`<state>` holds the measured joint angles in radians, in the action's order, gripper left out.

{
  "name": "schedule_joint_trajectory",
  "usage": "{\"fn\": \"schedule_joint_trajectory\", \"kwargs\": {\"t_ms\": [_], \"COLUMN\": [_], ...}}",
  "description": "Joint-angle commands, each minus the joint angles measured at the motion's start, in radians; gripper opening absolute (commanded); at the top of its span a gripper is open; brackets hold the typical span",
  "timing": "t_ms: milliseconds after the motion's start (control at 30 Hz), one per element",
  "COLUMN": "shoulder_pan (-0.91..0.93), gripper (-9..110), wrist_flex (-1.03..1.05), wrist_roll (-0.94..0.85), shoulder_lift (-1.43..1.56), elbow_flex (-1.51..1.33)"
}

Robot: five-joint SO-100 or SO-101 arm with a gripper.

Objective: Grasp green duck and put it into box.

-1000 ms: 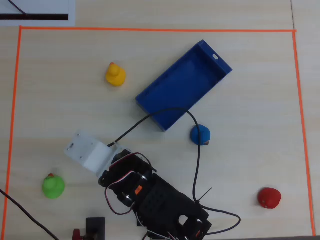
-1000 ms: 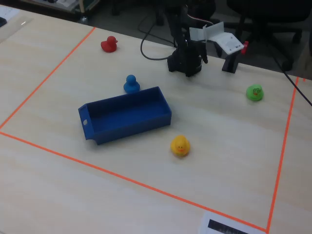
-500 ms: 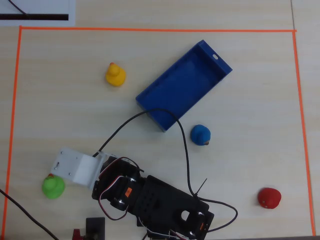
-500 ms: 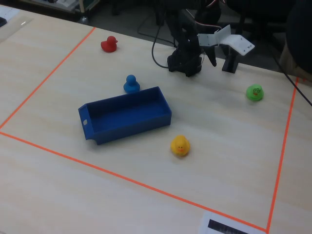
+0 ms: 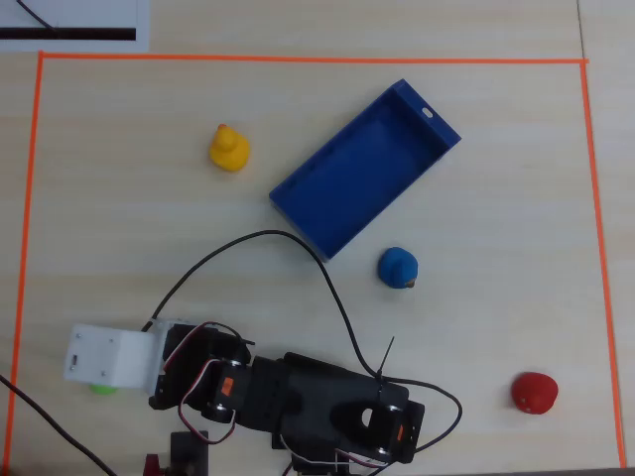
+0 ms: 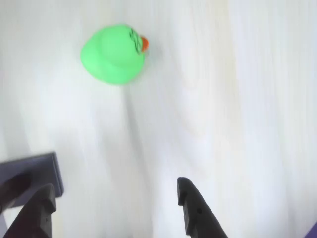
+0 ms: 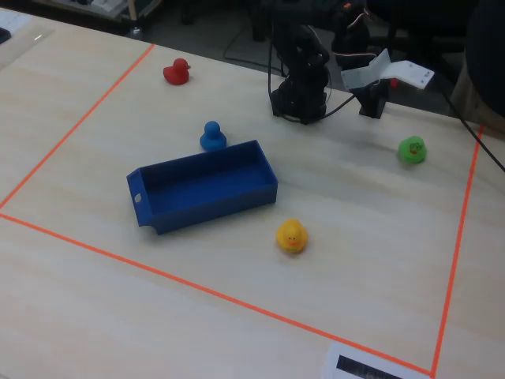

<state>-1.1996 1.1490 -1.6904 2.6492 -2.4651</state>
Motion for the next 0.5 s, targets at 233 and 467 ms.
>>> {"fn": "schedule_joint_trajectory", "kwargs": {"t_ms": [233,467], "shoulder_pan": [-0.058,-0.092], "gripper": [34,33], "wrist_flex": [-0.505,-0.661], "wrist_roll": [0.067,0.146], "shoulder_lift": [-0.471,-0.718], "elbow_flex": [-0.018,0.052]}}
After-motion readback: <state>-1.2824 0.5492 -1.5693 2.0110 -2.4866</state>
